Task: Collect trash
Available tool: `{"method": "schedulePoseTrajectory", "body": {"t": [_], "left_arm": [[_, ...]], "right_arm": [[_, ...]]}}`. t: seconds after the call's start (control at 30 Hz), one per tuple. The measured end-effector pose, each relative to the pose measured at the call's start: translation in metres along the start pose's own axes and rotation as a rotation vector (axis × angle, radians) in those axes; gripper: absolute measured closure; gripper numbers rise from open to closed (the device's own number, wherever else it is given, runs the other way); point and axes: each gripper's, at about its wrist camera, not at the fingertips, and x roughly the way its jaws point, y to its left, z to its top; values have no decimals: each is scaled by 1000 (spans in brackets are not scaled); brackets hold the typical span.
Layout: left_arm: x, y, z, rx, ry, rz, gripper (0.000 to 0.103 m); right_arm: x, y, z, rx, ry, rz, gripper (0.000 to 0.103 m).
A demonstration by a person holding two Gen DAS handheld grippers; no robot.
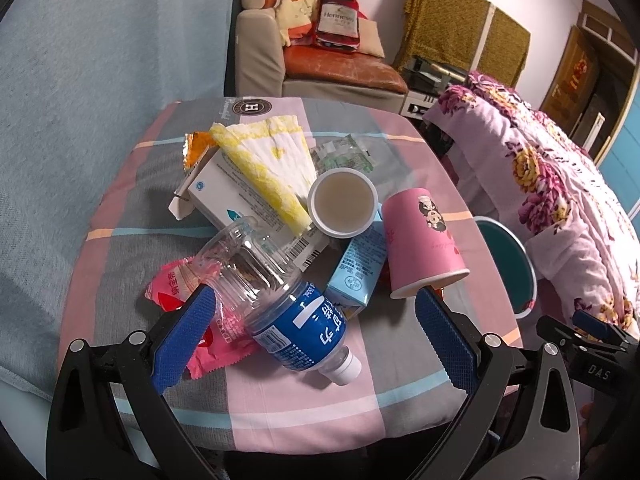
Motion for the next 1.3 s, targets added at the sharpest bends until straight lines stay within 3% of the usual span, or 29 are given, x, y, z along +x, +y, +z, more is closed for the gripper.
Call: {"method": "schedulePoseTrajectory", "body": {"t": [1.3], "left_arm": [[6, 11, -3, -13, -1, 12, 3]], "right_arm": [[5, 9, 4, -31, 0, 19, 6]]}}
